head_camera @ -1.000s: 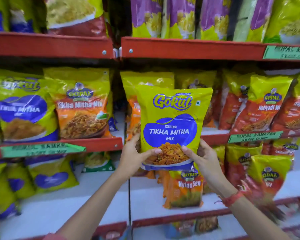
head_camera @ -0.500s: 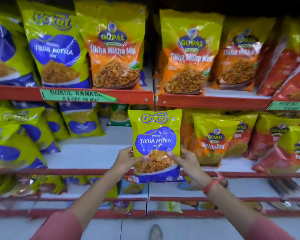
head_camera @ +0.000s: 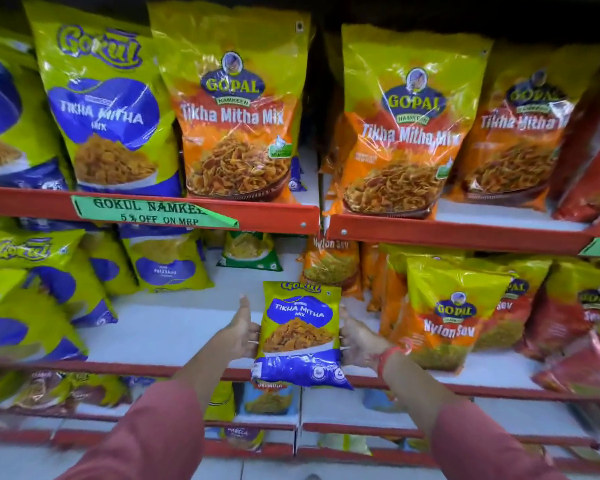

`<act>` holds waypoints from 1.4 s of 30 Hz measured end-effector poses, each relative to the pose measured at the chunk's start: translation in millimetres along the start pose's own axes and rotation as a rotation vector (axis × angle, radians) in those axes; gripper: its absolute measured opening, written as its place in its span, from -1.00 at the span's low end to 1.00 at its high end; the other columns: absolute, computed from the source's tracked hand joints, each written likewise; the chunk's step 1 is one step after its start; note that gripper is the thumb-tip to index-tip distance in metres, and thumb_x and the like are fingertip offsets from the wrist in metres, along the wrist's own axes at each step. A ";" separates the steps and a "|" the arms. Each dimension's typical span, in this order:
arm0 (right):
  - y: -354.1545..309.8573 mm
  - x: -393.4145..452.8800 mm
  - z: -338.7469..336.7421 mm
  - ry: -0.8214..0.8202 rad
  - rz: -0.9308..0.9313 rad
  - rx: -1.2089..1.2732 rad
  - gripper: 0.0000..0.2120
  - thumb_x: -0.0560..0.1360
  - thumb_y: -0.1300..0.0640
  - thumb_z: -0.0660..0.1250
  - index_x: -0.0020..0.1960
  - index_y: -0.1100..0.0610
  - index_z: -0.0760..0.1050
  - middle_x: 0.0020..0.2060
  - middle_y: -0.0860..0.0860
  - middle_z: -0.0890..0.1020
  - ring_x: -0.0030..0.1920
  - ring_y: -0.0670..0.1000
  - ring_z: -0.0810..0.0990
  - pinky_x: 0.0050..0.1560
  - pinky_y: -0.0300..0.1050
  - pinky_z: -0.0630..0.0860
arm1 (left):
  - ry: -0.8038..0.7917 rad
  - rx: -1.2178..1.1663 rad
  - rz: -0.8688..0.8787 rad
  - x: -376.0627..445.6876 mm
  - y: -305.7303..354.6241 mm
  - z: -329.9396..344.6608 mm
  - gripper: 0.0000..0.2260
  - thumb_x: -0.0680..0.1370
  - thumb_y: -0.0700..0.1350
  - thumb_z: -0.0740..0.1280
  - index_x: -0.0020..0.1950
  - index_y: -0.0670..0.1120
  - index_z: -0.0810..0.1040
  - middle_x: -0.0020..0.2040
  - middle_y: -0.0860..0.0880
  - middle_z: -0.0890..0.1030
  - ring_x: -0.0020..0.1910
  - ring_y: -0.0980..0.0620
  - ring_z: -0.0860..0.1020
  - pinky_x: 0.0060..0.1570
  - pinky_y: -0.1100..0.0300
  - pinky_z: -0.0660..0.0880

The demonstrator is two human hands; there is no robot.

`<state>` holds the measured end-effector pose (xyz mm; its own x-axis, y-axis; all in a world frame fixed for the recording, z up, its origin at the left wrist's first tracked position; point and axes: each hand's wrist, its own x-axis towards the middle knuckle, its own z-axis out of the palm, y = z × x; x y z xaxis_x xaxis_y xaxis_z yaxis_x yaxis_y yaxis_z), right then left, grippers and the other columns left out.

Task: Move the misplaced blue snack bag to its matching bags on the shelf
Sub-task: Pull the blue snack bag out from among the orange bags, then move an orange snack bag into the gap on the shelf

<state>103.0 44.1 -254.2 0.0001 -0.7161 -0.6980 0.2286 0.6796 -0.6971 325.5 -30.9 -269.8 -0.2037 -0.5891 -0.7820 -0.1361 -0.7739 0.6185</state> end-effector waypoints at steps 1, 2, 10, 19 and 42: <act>-1.5 -0.8 1.3 -0.015 0.026 -0.015 -0.36 0.52 -0.39 -0.02 -0.10 0.13 0.55 -0.11 0.15 0.61 -0.14 0.12 0.60 -0.13 -0.02 0.55 | 0.011 -0.004 -0.019 1.4 -0.4 -1.1 -0.09 0.39 0.50 -0.23 -0.02 -0.28 0.48 -0.17 -0.19 0.54 -0.23 -0.09 0.51 -0.18 0.10 0.44; -3.5 -2.4 2.8 -0.015 0.045 -0.042 -0.35 0.53 -0.38 -0.04 -0.12 0.15 0.53 -0.17 0.14 0.58 -0.20 0.11 0.58 -0.20 -0.05 0.53 | 0.016 -0.009 -0.029 2.8 -1.6 -4.3 -0.08 0.36 0.52 -0.23 -0.04 -0.28 0.48 -0.20 -0.19 0.50 -0.26 -0.08 0.48 -0.20 0.11 0.43; -28.3 -23.9 19.7 0.005 0.008 -0.179 -0.42 0.55 -0.30 0.06 0.14 0.22 0.43 -0.25 0.07 0.47 -0.25 0.01 0.46 -0.26 -0.18 0.51 | -0.016 0.102 0.066 -29.6 11.2 -16.2 -0.20 0.51 0.37 -0.07 0.32 -0.32 0.37 0.16 -0.27 0.51 0.03 -0.19 0.52 0.03 0.01 0.45; -129.3 -139.5 67.9 -0.225 -0.471 -0.349 -0.55 0.55 -0.02 0.31 0.37 0.16 0.45 0.39 0.10 0.51 0.41 0.03 0.45 0.46 -0.06 0.33 | 0.020 0.231 0.572 -152.6 96.7 -27.3 -0.51 0.58 0.16 0.16 0.27 -0.19 0.52 0.20 -0.09 0.62 0.18 -0.08 0.60 0.27 0.00 0.47; -192.8 -115.6 132.7 0.138 -1.057 -0.272 -0.50 0.34 0.23 0.56 0.25 0.10 0.54 0.10 0.02 0.70 0.12 -0.01 0.66 0.22 0.13 0.57 | 0.445 0.006 1.248 -195.1 164.6 -40.9 -0.40 0.25 -0.26 0.58 0.27 -0.16 0.53 0.01 -0.01 0.64 -0.23 0.37 0.64 -0.23 0.44 0.56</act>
<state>188.1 -25.4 -17.4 -0.1819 -0.9449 0.2721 -0.1733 -0.2416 -0.9548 382.5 -52.8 -18.7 0.1385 -0.9263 0.3505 -0.0950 0.3399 0.9357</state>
